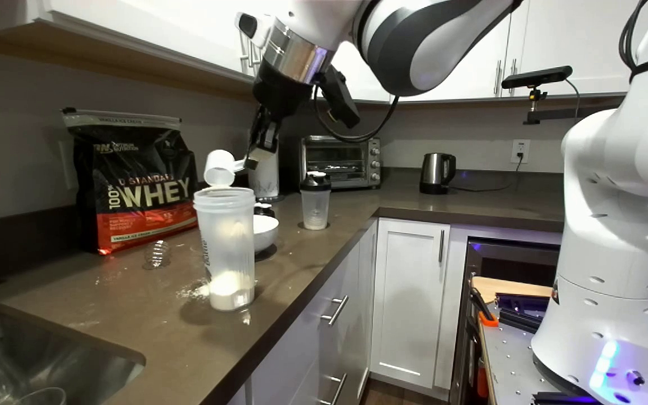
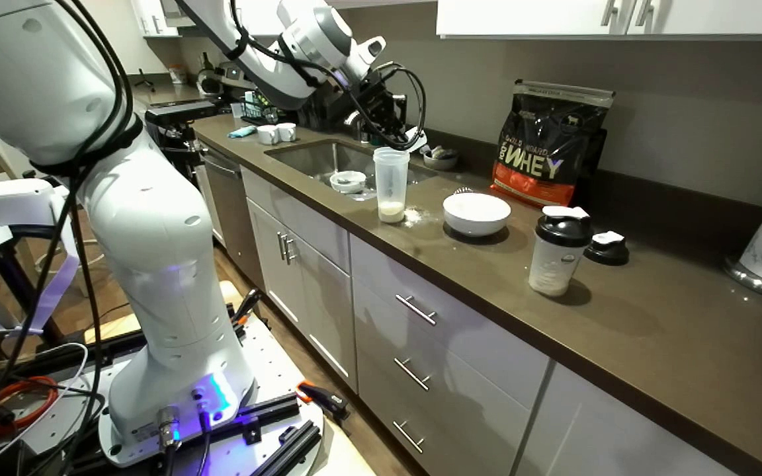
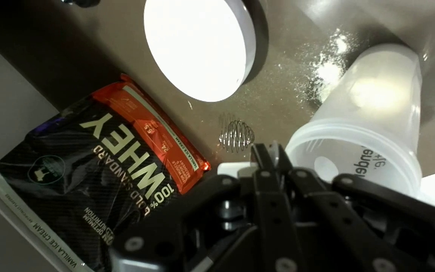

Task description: Take a scoop of whey from the bowl and put it in the shaker bottle

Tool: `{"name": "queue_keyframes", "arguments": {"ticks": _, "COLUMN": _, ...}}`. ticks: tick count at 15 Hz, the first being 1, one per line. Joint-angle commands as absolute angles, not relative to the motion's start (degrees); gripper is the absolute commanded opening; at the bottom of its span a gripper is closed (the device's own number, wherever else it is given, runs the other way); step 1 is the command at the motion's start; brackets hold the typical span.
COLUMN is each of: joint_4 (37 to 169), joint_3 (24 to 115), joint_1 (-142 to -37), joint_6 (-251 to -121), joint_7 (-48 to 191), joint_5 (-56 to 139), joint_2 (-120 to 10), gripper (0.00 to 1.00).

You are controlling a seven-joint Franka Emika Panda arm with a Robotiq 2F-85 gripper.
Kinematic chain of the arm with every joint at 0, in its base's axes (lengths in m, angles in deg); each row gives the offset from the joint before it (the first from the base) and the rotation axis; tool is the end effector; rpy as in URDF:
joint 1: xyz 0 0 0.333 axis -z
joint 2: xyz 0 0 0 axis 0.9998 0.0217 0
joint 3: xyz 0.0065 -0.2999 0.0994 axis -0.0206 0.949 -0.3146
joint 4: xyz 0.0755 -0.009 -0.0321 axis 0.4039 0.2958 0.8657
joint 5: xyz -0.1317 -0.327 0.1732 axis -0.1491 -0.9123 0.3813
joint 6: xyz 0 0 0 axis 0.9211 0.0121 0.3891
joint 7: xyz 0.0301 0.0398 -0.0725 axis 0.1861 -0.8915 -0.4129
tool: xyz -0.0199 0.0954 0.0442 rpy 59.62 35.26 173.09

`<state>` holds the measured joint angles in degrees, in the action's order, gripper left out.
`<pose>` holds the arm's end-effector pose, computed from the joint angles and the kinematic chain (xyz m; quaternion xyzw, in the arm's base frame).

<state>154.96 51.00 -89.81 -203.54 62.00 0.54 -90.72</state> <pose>0.4365 0.1471 0.4364 0.8883 0.3007 0.2659 0.2231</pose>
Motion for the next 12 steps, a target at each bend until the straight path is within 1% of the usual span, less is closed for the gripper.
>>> {"name": "queue_keyframes", "arguments": {"ticks": 1, "joint_4": 153.9, "joint_3": 53.5, "joint_1": -91.4, "joint_6": -202.2, "joint_7": 64.9, "joint_5": 5.4, "joint_2": -89.6, "gripper": 0.01}}
{"name": "queue_keyframes", "arguments": {"ticks": 7, "joint_4": 152.7, "joint_3": 54.3, "joint_1": -89.3, "joint_6": -201.2, "joint_7": 62.4, "joint_5": 4.9, "joint_2": -88.7, "gripper": 0.01}}
{"name": "queue_keyframes", "arguments": {"ticks": 12, "joint_4": 147.9, "joint_3": 53.9, "joint_1": -86.6, "joint_6": -196.7, "joint_7": 58.4, "joint_5": 0.5, "joint_2": -83.7, "gripper": 0.01}}
